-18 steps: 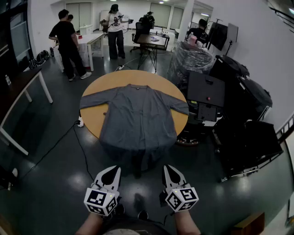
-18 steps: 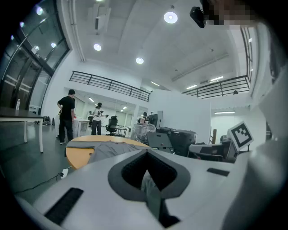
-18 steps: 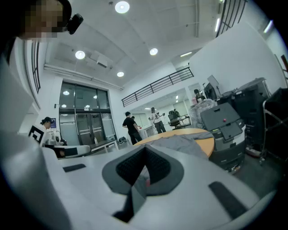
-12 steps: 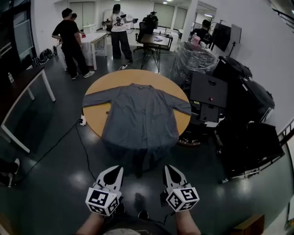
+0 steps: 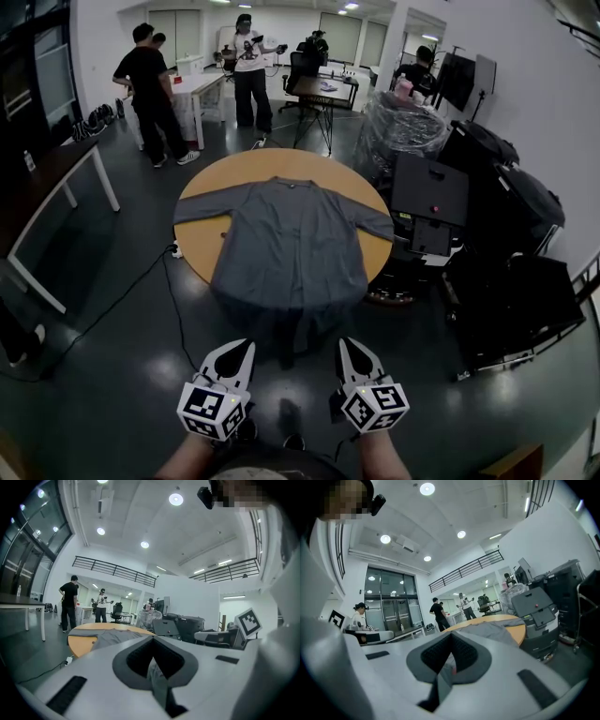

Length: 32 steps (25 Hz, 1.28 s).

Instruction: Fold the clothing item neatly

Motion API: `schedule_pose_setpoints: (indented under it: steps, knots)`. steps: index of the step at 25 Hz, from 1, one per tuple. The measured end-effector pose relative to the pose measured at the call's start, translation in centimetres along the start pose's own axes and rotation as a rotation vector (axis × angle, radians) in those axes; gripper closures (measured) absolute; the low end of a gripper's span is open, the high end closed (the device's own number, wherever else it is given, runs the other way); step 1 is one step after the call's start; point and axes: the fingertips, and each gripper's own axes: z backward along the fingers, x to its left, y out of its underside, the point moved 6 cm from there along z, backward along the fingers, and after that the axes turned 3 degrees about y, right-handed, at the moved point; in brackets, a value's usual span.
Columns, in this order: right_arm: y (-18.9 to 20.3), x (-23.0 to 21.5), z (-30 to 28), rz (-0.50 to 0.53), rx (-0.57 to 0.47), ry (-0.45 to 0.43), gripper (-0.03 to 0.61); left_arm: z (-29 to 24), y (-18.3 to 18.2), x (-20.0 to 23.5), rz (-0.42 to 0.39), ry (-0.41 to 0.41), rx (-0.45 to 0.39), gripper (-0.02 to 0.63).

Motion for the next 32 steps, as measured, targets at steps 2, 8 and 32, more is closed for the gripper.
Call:
schedule_pose_setpoints:
  steps: [2,8,32]
  knots:
    - [-0.1,-0.2,0.0,-0.001,-0.001,-0.002,0.591,-0.1,0.0,-0.2,-0.003,-0.004,-0.001,0.606]
    - [0.4,-0.8,0.1,0.006,0.014,0.009,0.591,-0.7,0.0,-0.4,-0.032,-0.018,0.003,0.606]
    - [-0.7,-9.6,-2.2,0.060,0.024,0.096,0.591,-10.3,-0.2,1.0,-0.093,-0.002,0.022,0.606]
